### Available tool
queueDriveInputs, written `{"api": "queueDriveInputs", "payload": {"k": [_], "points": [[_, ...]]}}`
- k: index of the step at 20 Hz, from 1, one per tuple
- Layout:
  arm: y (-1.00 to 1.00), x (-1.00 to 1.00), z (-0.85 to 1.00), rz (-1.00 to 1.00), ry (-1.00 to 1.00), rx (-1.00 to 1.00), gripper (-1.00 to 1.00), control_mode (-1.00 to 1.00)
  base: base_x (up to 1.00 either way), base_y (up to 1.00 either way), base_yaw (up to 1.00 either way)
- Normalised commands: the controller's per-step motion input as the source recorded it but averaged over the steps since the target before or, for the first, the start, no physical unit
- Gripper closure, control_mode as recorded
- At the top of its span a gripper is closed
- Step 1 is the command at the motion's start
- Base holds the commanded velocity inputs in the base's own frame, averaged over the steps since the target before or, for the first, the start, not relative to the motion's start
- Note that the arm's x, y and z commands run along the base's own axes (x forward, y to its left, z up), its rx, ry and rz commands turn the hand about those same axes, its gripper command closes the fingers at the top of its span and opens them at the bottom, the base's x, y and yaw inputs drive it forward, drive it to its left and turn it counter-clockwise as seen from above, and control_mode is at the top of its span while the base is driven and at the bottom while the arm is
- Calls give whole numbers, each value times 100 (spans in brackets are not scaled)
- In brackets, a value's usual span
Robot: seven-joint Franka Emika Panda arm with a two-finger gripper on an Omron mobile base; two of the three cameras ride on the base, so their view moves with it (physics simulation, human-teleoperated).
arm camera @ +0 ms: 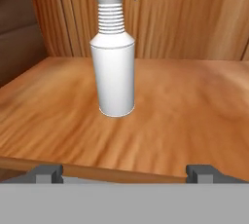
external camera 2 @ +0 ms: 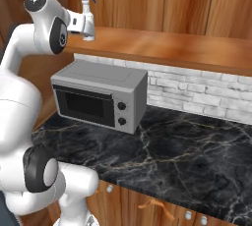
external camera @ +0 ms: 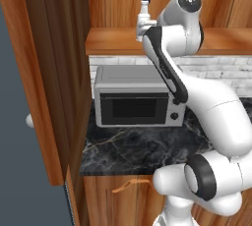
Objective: Move the cutting board and knife to the sink. Then move spray from the cabinet to the counter.
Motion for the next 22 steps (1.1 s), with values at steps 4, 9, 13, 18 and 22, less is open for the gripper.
{"api": "queueDriveInputs", "payload": {"k": [4,9,13,18,22], "points": [[5,16,-1,0,0,0,-100,-100,0,0,0],[2,19,-6,0,0,0,-100,-100,0,0,0],[1,23,0,0,0,0,-100,-100,0,0,0],[4,21,0,0,0,0,-100,-100,0,0,0],[4,17,0,0,0,0,-100,-100,0,0,0]]}}
